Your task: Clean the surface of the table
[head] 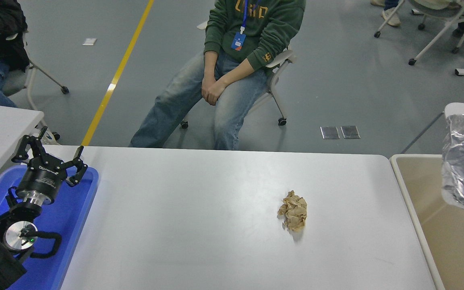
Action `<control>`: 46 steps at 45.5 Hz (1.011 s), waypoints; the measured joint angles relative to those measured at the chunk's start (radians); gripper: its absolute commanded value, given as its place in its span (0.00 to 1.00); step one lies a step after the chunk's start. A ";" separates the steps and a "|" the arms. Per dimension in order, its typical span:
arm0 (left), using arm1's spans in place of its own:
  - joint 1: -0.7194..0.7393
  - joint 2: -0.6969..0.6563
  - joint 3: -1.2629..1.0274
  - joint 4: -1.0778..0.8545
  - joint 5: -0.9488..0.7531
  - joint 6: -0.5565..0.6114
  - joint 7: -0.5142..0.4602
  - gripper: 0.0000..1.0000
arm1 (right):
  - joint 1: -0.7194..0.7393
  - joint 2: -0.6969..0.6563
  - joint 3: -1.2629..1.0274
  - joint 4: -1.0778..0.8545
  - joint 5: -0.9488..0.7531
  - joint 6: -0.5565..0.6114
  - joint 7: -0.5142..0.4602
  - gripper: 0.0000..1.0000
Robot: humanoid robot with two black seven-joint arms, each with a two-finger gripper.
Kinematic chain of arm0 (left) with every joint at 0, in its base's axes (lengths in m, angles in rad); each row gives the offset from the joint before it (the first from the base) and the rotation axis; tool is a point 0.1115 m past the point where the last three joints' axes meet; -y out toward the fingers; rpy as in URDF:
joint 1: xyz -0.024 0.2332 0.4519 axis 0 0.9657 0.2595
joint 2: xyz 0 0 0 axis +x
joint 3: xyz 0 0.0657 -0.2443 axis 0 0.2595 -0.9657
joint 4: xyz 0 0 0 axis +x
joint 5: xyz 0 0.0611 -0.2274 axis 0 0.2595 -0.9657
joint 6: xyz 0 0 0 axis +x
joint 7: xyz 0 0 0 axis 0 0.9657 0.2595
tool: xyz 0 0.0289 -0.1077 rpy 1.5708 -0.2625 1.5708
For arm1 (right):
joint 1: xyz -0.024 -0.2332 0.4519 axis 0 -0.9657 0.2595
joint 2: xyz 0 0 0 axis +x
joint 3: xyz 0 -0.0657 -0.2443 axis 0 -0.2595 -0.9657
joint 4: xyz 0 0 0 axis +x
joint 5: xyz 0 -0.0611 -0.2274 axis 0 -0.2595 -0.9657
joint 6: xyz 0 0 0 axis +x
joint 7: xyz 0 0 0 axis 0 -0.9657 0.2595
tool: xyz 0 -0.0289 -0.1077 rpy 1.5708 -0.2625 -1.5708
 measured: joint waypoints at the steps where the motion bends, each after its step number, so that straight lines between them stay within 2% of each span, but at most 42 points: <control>1: 0.000 0.000 0.000 0.000 0.000 0.000 0.000 1.00 | -0.002 0.007 -0.004 -0.013 0.005 -0.006 0.000 0.00; 9: 0.000 0.000 0.000 0.000 0.000 0.000 0.000 1.00 | -0.033 0.090 -0.046 -0.139 0.053 -0.081 -0.001 0.00; 27: 0.000 0.000 0.000 0.000 0.000 0.000 0.000 1.00 | -0.206 0.336 -0.082 -0.416 0.252 -0.328 -0.001 0.00; 37: 0.000 0.000 0.000 0.000 0.000 0.000 0.000 1.00 | -0.281 0.511 -0.086 -0.623 0.372 -0.466 0.000 0.00; 46: 0.000 0.000 0.000 0.000 0.000 0.000 0.000 1.00 | -0.318 0.691 -0.087 -0.859 0.448 -0.526 -0.001 0.00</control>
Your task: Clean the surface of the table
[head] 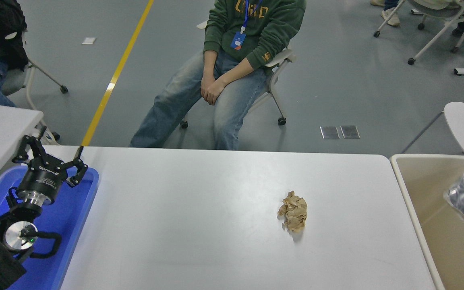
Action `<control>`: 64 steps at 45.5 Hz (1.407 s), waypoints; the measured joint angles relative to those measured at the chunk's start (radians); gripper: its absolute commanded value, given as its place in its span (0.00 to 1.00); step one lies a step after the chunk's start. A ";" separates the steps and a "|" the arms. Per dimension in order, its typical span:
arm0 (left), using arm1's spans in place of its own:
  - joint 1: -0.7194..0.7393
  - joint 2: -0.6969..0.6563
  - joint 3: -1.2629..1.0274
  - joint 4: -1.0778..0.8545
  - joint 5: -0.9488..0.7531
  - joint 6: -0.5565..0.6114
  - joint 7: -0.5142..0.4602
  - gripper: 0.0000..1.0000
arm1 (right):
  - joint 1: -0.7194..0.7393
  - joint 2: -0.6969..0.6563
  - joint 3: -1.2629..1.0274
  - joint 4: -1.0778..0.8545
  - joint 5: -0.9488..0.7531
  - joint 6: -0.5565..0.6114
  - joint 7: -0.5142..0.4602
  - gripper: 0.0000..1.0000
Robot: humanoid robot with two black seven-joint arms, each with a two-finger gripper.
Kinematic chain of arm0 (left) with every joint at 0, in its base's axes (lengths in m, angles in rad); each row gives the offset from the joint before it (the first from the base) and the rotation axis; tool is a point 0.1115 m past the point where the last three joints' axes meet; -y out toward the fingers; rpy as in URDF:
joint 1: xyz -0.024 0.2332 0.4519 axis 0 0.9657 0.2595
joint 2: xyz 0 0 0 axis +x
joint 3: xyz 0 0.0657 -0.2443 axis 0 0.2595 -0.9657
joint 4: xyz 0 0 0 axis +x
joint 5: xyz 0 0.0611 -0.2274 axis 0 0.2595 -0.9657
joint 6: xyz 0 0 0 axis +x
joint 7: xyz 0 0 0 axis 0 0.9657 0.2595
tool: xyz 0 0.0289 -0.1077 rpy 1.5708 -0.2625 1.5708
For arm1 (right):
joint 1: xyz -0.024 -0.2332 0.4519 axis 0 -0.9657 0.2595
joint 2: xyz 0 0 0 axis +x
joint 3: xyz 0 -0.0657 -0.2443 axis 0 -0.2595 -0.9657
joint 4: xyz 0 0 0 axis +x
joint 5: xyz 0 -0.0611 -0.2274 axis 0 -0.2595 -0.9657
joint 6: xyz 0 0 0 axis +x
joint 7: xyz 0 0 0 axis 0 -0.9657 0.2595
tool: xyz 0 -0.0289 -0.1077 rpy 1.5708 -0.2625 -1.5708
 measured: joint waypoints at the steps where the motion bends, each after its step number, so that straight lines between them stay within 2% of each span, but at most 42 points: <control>1: 0.000 0.000 0.000 0.000 0.000 0.000 0.000 1.00 | -0.003 0.020 0.000 -0.026 0.006 -0.004 0.000 0.00; 15: 0.000 0.000 0.000 0.000 0.000 0.000 0.000 1.00 | -0.026 0.249 0.003 -0.301 0.073 -0.041 0.000 0.00; 24: 0.000 0.000 0.000 0.000 0.000 0.000 0.000 1.00 | -0.032 0.330 0.001 -0.361 0.110 -0.081 -0.002 0.00; 36: 0.000 0.000 0.000 0.000 0.000 0.000 0.000 1.00 | -0.036 0.374 0.000 -0.387 0.128 -0.114 -0.017 0.00; 37: 0.000 0.000 0.000 0.000 0.000 0.000 0.000 1.00 | -0.036 0.375 0.000 -0.387 0.129 -0.115 -0.018 0.08; 38: 0.000 0.000 0.000 0.000 0.000 0.000 0.000 1.00 | -0.037 0.376 0.000 -0.388 0.129 -0.116 -0.018 0.30; 40: 0.000 0.000 0.000 0.000 0.000 0.000 0.000 1.00 | -0.037 0.379 0.001 -0.389 0.131 -0.118 -0.020 0.83; 41: 0.000 0.000 0.000 0.000 0.000 0.000 0.000 1.00 | -0.037 0.380 0.001 -0.390 0.132 -0.119 -0.021 1.00; 64: 0.000 0.000 0.000 0.000 0.000 0.000 0.000 1.00 | -0.023 0.379 0.023 -0.386 0.263 -0.153 -0.027 1.00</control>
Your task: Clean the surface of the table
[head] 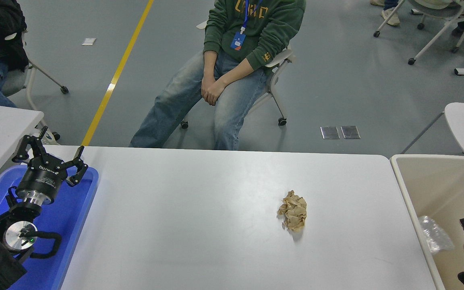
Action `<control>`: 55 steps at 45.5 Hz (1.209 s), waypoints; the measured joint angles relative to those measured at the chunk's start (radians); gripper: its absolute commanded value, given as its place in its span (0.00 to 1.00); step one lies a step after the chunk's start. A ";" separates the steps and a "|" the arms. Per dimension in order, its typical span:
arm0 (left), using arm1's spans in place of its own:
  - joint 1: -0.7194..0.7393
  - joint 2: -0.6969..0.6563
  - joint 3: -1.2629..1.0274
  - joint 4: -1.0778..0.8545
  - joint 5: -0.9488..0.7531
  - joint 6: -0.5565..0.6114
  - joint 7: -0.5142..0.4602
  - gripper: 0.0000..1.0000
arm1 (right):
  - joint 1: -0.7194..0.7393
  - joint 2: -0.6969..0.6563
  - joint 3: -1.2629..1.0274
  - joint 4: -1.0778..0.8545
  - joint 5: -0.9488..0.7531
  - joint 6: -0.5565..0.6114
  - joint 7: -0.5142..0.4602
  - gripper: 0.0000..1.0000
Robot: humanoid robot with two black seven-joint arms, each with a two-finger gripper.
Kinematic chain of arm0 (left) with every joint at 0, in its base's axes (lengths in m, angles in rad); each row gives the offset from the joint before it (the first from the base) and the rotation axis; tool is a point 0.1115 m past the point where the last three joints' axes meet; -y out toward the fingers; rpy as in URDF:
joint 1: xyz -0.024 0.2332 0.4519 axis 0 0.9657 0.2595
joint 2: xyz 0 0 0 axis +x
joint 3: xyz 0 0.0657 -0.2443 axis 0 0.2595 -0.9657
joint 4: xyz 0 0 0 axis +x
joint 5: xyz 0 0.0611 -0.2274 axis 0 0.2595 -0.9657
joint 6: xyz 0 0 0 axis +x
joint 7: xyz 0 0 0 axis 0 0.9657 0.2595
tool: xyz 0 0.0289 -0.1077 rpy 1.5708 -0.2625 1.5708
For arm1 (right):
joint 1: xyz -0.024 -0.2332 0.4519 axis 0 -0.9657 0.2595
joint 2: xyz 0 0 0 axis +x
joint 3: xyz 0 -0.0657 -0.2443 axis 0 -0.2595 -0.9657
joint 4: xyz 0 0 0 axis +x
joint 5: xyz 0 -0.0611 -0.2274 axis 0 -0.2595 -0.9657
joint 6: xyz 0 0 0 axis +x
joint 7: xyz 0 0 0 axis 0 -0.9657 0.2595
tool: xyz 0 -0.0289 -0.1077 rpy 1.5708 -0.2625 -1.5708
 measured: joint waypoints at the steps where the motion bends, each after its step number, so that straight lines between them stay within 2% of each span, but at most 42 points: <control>1: 0.000 0.000 0.000 0.000 0.000 0.000 0.000 1.00 | 0.002 -0.001 0.000 0.001 0.002 0.000 0.000 1.00; 9: 0.000 0.000 0.000 0.000 0.000 0.000 0.000 1.00 | 0.017 -0.041 0.003 0.050 0.018 -0.001 0.003 1.00; 17: 0.000 0.000 0.000 0.000 0.000 0.000 0.000 1.00 | 0.031 -0.139 0.036 0.192 0.024 -0.005 0.006 1.00; 23: 0.000 0.000 0.000 0.000 0.000 0.000 0.000 1.00 | 0.031 -0.218 0.143 0.346 0.027 -0.004 0.009 1.00; 34: 0.000 0.000 0.000 0.000 0.000 0.000 0.000 1.00 | 0.006 -0.279 0.369 0.580 0.028 -0.001 0.011 1.00; 44: 0.000 0.000 0.000 0.000 0.000 0.000 0.000 1.00 | -0.033 -0.250 0.544 0.764 0.029 0.000 0.011 1.00; 55: 0.000 0.000 0.000 0.000 0.000 0.000 0.000 1.00 | -0.105 -0.128 0.684 0.873 0.029 0.000 0.033 1.00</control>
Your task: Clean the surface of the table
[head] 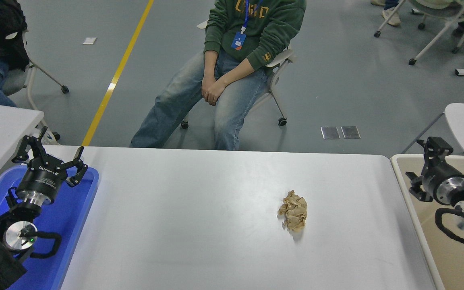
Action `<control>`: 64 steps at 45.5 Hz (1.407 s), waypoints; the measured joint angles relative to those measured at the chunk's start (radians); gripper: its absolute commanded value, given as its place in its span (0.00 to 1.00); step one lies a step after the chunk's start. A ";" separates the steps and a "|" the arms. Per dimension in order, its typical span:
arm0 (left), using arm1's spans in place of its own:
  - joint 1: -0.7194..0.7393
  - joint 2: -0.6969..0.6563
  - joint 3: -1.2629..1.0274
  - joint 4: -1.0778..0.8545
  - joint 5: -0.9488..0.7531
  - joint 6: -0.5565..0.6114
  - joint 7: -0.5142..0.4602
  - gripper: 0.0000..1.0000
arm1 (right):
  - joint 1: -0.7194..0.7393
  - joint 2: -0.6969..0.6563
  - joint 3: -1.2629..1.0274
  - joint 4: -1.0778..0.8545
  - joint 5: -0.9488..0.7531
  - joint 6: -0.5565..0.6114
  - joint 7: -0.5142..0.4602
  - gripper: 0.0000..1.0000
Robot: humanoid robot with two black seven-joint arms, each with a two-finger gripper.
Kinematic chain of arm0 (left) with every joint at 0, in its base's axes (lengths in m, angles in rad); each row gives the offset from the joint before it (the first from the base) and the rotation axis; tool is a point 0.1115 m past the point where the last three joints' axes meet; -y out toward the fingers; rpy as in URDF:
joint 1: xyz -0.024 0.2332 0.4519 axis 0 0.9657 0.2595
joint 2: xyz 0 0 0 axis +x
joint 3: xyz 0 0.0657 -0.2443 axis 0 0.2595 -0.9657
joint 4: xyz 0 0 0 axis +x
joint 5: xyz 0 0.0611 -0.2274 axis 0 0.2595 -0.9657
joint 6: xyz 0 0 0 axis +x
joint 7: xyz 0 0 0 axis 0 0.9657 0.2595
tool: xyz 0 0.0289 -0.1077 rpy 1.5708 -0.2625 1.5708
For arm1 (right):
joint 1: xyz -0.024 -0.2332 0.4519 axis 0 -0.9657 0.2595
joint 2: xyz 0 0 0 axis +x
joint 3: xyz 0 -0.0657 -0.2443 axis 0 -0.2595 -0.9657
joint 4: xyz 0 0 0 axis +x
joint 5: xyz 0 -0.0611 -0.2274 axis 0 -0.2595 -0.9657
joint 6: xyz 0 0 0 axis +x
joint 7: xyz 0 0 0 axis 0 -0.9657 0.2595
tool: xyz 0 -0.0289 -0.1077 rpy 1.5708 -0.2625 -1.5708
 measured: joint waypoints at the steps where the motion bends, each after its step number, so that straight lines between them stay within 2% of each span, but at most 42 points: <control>1: 0.000 0.000 0.000 0.000 0.000 0.000 0.000 1.00 | -0.005 0.011 0.009 0.006 0.000 0.000 0.004 1.00; 20: 0.000 0.000 0.000 0.000 0.000 0.000 0.000 1.00 | -0.072 0.292 0.122 0.067 0.001 -0.004 0.097 1.00; 29: 0.000 0.000 0.000 0.000 0.000 0.000 0.000 1.00 | -0.077 0.354 0.138 0.072 0.000 -0.007 0.118 1.00; 53: 0.000 0.000 0.000 0.000 0.000 0.000 0.000 1.00 | -0.081 0.384 0.132 0.078 -0.002 -0.010 0.130 1.00; 64: 0.000 0.000 0.000 0.000 0.000 0.000 0.000 1.00 | -0.017 0.267 -0.014 0.108 -0.013 -0.007 0.125 1.00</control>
